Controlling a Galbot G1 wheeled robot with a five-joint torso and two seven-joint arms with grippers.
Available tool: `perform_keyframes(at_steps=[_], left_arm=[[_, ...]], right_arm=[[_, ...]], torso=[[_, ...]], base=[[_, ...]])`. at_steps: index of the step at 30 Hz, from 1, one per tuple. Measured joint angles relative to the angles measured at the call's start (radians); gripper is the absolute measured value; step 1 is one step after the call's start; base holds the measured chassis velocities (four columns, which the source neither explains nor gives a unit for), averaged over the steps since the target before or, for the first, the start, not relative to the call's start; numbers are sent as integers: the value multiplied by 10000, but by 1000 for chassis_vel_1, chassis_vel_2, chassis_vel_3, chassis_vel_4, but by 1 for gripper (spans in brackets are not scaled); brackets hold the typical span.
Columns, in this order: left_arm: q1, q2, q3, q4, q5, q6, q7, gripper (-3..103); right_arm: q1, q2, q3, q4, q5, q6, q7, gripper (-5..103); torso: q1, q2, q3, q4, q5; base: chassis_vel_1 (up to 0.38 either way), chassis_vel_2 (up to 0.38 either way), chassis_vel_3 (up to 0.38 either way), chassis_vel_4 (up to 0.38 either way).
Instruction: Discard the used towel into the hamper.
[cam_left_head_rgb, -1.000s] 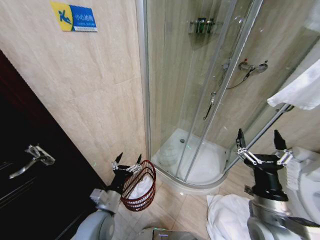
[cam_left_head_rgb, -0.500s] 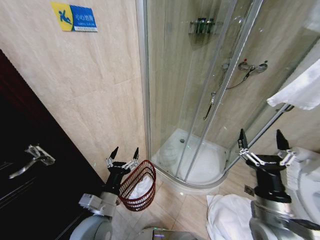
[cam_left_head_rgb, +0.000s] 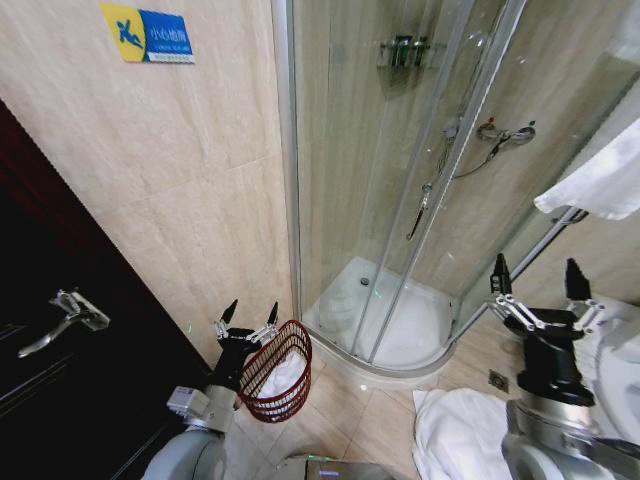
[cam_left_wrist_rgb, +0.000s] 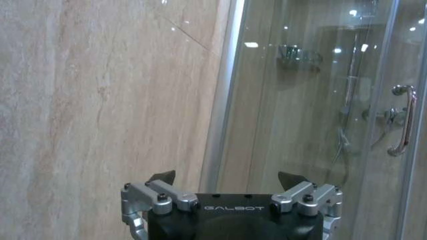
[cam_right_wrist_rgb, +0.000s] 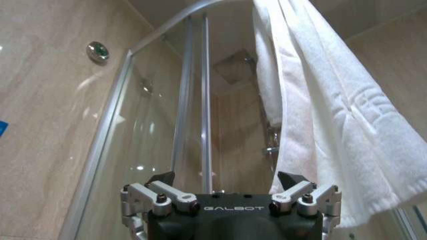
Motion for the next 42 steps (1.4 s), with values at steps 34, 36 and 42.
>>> perform_keyframes(at_steps=[34,36,42], left_arm=[[-8,4,3,19,-12,4,6,100],[-8,5,3,19,-13,4,5,100],[-8,3,3,19,-13,4,5,100]], right_arm=[[44,-135,1392,0,817,-233,289,100],[55,-168,1456,0,852,-233,306,100],[52,-169,1381,0,900,-221,356,100]], torso=[[0,0,0,-1,-2],[0,0,0,-1,-2],[1,-1,0,0,-1]], base=[[0,0,0,0],[0,0,0,0],[-79,-84,79,93]])
